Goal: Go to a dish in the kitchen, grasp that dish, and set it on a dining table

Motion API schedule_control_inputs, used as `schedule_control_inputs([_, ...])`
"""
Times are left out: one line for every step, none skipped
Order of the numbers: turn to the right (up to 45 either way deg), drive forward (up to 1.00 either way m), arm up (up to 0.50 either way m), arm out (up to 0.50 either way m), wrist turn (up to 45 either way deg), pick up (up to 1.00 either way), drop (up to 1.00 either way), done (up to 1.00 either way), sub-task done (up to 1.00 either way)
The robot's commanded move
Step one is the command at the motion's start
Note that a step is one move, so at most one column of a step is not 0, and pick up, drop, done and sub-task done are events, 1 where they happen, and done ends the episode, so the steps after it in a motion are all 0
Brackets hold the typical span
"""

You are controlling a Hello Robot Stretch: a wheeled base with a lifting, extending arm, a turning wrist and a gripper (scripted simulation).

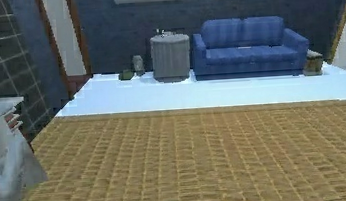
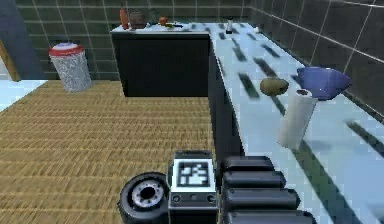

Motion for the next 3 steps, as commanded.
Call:
schedule_control_inputs([0.0,0.25,0.00,0.00,0.0,0.00,0.00,0.00,0.00])
schedule_control_inputs([-45.0,0.00,0.00,0.00,0.0,0.00,0.00,0.00,0.00])
schedule_control_inputs([-42.0,0.00,0.00,0.00,0.0,0.00,0.00,0.00,0.00])
